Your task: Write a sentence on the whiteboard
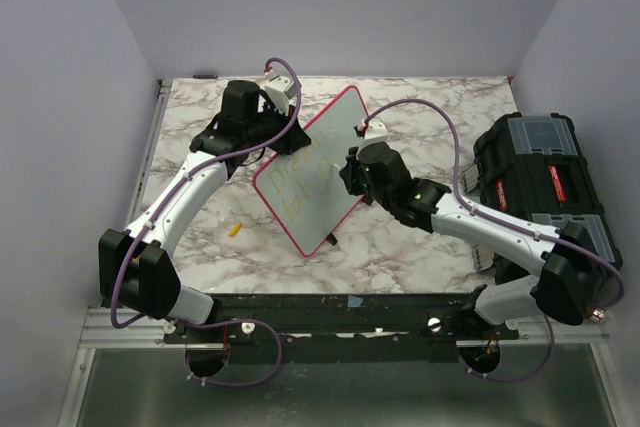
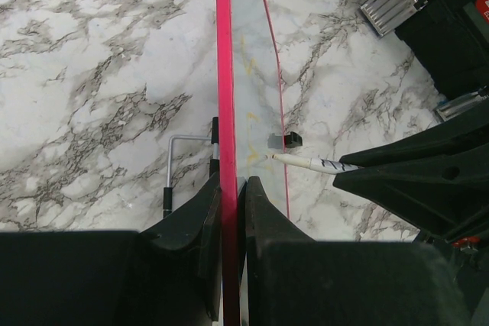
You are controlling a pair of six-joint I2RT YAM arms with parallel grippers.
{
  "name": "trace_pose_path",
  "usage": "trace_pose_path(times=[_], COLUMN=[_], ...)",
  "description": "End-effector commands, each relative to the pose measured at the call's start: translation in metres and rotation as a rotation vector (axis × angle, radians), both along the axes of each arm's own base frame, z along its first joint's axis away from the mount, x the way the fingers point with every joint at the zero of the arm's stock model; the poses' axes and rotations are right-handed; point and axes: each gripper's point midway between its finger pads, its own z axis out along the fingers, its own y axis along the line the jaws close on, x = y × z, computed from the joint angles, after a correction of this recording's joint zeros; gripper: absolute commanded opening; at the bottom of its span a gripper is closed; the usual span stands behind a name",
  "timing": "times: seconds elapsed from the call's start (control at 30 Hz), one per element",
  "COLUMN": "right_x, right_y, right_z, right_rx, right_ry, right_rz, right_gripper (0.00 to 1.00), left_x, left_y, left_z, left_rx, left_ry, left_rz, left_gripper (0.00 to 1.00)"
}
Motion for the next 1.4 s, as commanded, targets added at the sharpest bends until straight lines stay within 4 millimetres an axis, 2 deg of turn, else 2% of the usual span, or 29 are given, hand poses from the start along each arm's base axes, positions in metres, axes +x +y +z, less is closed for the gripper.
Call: trace_pose_path(times=[0.0, 0.3, 0.5, 0.7, 1.13, 1.37], right_x=[-0.003, 0.001, 0.009, 0.013, 0.01, 0.008], right_y=[-0.006, -0.001, 0.01, 0.016, 0.012, 0.005], right_z=[0.013, 0.036, 0.041, 0.037, 0.013, 0.015], right_rx=[0.018, 0.05, 0.053, 0.048, 0.014, 0.018], right_ry=[-0.02, -0.06, -0.069, -0.064, -0.028, -0.032], right_rz=[-0.006, 0.002, 0.013, 0.02, 0.01, -0.012], right_gripper=[0.01, 0.01, 0.01, 0.01, 0.01, 0.01], left_x=[-0.008, -0.008, -0.009, -0.009, -0.008, -0.008], left_y=[0.003, 0.003, 0.003, 0.003, 0.003, 0.002], left_z=[-0.032, -0.031, -0.032, -0.032, -0.032, -0.031], left_rx=[0.115, 0.114, 0.115, 0.116, 0.116, 0.113], left_ry=[-0.009, -0.013, -0.013, -0.012, -0.012, -0.015], left_rz=[-0.055, -0.057, -0.058, -0.057, -0.057, -0.056], left_gripper=[0.0, 0.0, 0.0, 0.0, 0.0, 0.0])
